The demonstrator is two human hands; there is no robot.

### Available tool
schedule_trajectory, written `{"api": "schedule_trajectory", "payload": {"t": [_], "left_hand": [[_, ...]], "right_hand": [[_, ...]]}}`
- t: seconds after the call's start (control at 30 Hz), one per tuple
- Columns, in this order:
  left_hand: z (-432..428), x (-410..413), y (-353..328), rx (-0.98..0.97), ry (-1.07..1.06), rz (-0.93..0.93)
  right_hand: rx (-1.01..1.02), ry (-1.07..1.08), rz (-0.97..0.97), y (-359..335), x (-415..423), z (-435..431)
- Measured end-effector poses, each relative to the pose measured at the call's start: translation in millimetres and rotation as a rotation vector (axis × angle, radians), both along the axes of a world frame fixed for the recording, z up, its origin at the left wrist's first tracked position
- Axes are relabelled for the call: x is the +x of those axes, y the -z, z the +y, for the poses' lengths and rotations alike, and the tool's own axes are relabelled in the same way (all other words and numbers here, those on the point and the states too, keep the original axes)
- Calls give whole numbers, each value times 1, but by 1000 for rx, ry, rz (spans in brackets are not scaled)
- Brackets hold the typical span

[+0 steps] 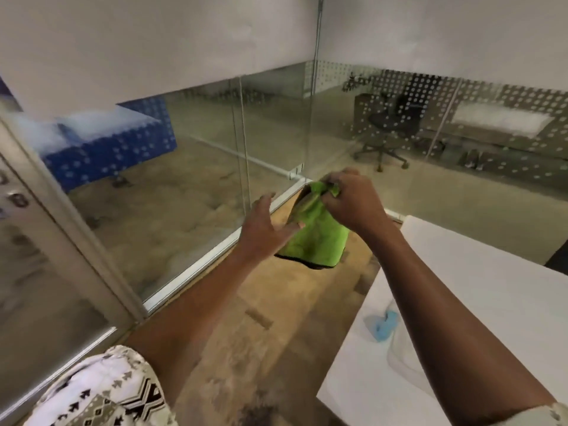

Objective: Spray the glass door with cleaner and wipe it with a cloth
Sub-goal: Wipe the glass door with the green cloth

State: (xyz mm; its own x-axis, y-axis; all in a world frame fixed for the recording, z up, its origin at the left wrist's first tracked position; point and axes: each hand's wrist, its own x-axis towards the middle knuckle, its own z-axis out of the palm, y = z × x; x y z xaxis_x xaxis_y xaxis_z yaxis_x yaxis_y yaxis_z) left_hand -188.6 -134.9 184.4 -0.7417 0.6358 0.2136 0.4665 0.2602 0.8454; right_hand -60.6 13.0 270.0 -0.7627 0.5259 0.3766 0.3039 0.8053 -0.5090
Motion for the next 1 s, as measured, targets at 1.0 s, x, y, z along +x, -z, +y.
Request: {"api": "schedule_trajectory", "payload": {"t": [1.0], "left_hand": [[-571, -237, -31, -708, -589, 208]], "right_hand": [[-1818, -330, -444, 131, -327, -636]]}}
